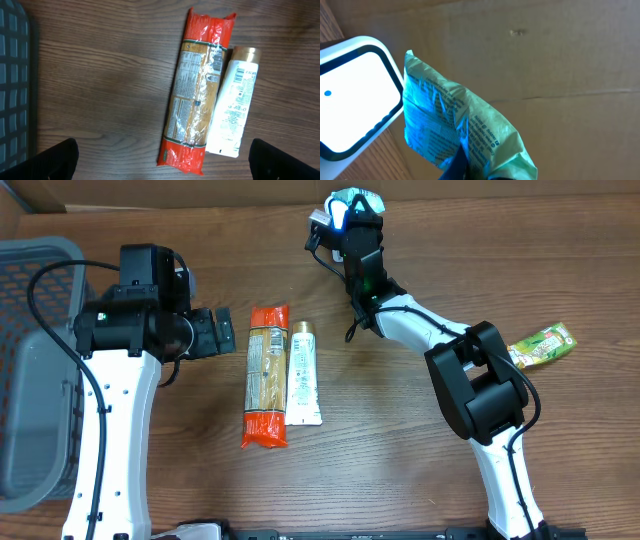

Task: Scan the item barcode
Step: 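Hold the mint-green packet in front of the white scanner, then carry the mint-green packet right and drop it beside the green pack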

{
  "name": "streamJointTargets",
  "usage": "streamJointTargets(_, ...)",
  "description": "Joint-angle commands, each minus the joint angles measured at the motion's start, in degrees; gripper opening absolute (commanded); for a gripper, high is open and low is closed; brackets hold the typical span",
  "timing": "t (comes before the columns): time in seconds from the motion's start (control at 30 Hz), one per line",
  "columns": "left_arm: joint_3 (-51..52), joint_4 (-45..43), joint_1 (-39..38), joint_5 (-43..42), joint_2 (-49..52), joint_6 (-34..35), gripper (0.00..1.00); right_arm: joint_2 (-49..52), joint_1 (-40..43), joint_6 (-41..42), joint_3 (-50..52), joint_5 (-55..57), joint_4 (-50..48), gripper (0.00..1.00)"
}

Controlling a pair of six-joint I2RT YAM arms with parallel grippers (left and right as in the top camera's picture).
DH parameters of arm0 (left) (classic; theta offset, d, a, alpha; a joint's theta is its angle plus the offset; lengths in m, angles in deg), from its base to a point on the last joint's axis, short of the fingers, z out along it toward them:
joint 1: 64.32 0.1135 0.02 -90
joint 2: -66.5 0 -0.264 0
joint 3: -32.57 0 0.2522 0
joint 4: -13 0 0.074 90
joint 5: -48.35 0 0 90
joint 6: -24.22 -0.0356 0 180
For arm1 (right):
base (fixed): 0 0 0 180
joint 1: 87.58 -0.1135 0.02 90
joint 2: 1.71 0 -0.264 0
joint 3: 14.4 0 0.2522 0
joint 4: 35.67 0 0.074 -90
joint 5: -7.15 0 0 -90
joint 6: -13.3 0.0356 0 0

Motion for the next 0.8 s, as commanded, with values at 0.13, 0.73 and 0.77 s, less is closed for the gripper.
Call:
streamJointTargets(0.13,0.26,-0.09,-0.11,0.52,-0.26,0.55,1.0,-16.44,-1.84,19.15,-1.49,1.84,16.85,0.04)
streamJointTargets(0.73,0.26,-0.09,-0.11,0.52,-0.26,0.55,1.0,-41.09,25.09,94.18,5.7,-39.28,94.73,0.04)
streamJointTargets(0.77,0.26,-0.09,-0.13,0.52,-0.26,0.55,0.99,-41.09,26.82,94.84,7.67,-39.26,93.48,0.04)
